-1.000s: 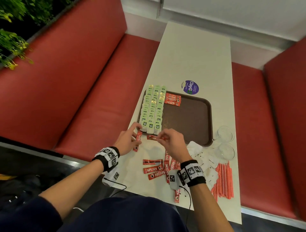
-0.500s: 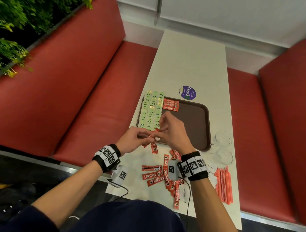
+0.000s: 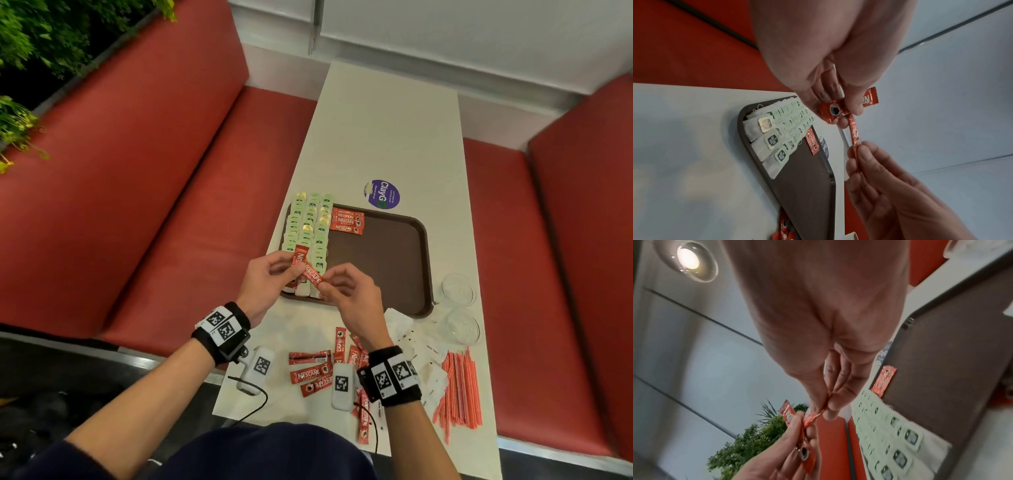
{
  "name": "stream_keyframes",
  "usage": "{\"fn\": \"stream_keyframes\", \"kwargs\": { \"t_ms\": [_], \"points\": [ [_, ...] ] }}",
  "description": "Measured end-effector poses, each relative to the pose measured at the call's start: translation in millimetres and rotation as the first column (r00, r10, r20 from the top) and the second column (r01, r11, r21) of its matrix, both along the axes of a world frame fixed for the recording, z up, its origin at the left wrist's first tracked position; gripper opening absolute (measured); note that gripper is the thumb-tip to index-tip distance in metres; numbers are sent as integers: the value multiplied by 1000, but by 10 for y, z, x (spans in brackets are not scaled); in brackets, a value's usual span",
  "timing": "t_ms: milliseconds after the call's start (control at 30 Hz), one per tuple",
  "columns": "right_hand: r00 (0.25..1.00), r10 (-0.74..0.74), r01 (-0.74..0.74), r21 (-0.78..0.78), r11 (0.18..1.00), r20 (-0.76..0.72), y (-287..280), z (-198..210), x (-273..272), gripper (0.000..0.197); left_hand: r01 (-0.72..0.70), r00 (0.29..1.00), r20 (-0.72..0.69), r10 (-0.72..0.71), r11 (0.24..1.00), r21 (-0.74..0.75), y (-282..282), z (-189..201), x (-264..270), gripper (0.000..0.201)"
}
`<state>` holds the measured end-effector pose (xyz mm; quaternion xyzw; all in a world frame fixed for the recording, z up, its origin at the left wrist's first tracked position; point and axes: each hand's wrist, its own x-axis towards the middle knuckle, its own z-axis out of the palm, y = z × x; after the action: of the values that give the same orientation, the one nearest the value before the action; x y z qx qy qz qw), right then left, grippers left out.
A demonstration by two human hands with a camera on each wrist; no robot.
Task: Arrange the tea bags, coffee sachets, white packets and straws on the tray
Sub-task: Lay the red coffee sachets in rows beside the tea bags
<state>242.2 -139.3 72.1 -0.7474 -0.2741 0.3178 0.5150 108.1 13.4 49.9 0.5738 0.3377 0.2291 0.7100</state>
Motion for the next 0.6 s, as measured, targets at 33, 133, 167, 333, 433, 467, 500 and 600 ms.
{"fn": "stream_keyframes", "kwargs": {
  "t_ms": [33,133,167,333,433,467,500,600],
  "points": [
    [999,10,-10,-8,1000,36,-4,2,54,15,-15,1000,-8,15,1000,-4,15,-12,11,20],
    [990,18,-12,-39,999,142,-16,-3,214,14,-32,999,-22,31,999,-31,20,-39,48,22],
    [983,12,-5,-37,999,182,-15,-1,256,14,-36,999,-23,35,998,-44,10,-45,72,23],
    [799,156,-86,-147,985,581,80,-94,388,28,-68,997,-43,65,995,-66,11,-76,256,25],
    [702,204,-100,-190,977,682,149,-171,484,29,-54,998,-34,51,996,-74,24,-65,363,24],
    [688,204,-103,-184,978,697,164,-185,526,28,-54,998,-33,52,996,-77,27,-61,394,24],
    [679,208,-110,-182,977,704,177,-192,575,27,-55,998,-33,52,995,-79,31,-66,420,24],
    [672,235,-114,-215,970,702,233,-273,799,24,-74,997,-34,71,993,-97,61,-121,470,23]
  ]
}}
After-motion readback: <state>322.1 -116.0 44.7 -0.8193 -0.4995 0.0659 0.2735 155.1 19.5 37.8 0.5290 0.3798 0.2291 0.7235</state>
